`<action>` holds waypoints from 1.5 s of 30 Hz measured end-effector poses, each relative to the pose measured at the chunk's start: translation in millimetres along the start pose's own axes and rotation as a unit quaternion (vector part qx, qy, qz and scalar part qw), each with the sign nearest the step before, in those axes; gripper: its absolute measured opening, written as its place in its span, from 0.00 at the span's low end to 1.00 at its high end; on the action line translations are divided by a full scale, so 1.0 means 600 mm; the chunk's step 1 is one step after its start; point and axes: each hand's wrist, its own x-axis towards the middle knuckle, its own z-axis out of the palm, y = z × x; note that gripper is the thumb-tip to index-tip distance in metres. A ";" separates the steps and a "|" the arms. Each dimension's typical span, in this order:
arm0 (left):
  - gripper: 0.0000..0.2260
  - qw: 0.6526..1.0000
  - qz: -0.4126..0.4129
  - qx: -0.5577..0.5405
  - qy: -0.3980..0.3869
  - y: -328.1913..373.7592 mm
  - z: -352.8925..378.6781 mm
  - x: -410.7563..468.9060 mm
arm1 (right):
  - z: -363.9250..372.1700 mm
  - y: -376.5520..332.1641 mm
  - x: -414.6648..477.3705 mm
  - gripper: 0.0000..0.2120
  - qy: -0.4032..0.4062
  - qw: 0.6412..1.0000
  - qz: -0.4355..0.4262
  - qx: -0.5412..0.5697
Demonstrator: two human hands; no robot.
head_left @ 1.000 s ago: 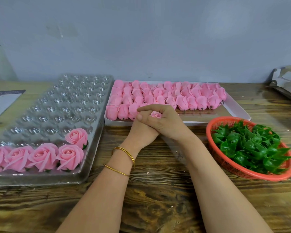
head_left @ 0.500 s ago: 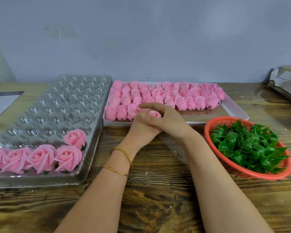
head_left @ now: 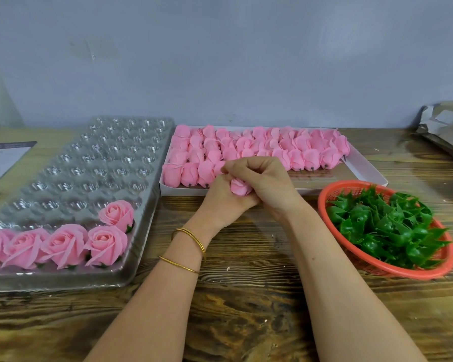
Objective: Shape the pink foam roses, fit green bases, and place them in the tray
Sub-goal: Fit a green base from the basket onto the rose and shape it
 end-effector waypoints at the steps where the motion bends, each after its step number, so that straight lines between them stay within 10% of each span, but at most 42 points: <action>1: 0.14 1.000 0.006 0.006 -0.001 0.003 -0.001 -0.001 | 0.001 0.000 0.000 0.09 -0.004 1.000 0.001 -0.012; 16: 0.12 0.998 -0.050 -0.040 -0.027 -0.005 0.001 -0.002 | 0.005 -0.003 -0.002 0.16 -0.087 0.994 0.071 -0.013; 26: 0.10 0.999 0.001 -0.034 -0.019 -0.003 0.000 -0.003 | 0.004 -0.010 -0.003 0.13 0.012 0.951 0.258 0.167; 45: 0.19 0.999 -0.017 -0.052 -0.002 -0.005 -0.003 -0.003 | 0.003 0.010 0.008 0.13 -0.047 0.973 0.161 0.157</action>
